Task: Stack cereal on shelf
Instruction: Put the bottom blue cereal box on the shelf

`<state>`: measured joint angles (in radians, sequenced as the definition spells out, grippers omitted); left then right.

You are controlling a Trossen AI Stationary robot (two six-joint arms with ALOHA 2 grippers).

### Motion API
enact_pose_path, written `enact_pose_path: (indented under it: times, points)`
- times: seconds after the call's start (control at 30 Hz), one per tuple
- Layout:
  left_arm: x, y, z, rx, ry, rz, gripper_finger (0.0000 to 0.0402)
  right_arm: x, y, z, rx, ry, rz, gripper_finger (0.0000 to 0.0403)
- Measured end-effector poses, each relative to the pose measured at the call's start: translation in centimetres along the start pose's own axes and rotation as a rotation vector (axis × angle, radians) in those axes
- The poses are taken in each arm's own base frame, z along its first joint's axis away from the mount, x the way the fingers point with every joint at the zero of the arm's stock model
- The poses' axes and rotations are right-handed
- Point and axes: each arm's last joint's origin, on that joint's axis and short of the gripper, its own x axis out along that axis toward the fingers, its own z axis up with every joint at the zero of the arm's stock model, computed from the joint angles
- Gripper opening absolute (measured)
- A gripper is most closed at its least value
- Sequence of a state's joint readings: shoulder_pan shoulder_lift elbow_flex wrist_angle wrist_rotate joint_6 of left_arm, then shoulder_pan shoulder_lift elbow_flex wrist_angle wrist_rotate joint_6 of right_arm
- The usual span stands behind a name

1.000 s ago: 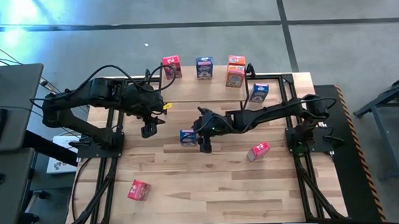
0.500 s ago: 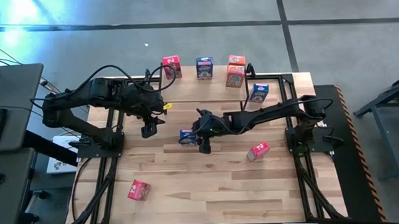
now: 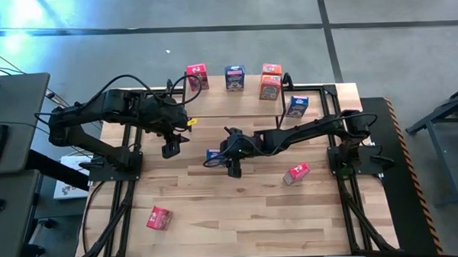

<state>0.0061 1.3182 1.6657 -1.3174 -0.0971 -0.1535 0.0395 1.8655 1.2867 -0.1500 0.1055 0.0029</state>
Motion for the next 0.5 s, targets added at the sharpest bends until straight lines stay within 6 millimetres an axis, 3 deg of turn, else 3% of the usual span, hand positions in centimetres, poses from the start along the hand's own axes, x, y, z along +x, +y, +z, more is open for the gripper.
enact_pose_path:
  times: [0.27, 0.5]
  points:
    - [0.0, 0.0, 0.0, 0.0, 0.0, 0.0, 0.0205, -0.01, 0.01, -0.01, -0.002, 0.001, 0.003, 0.016]
    - [0.0, 0.0, 0.0, 0.0, 0.0, 0.0, 0.0205, -0.06, 0.01, 0.02, -0.002, 0.001, 0.004, 0.0154]
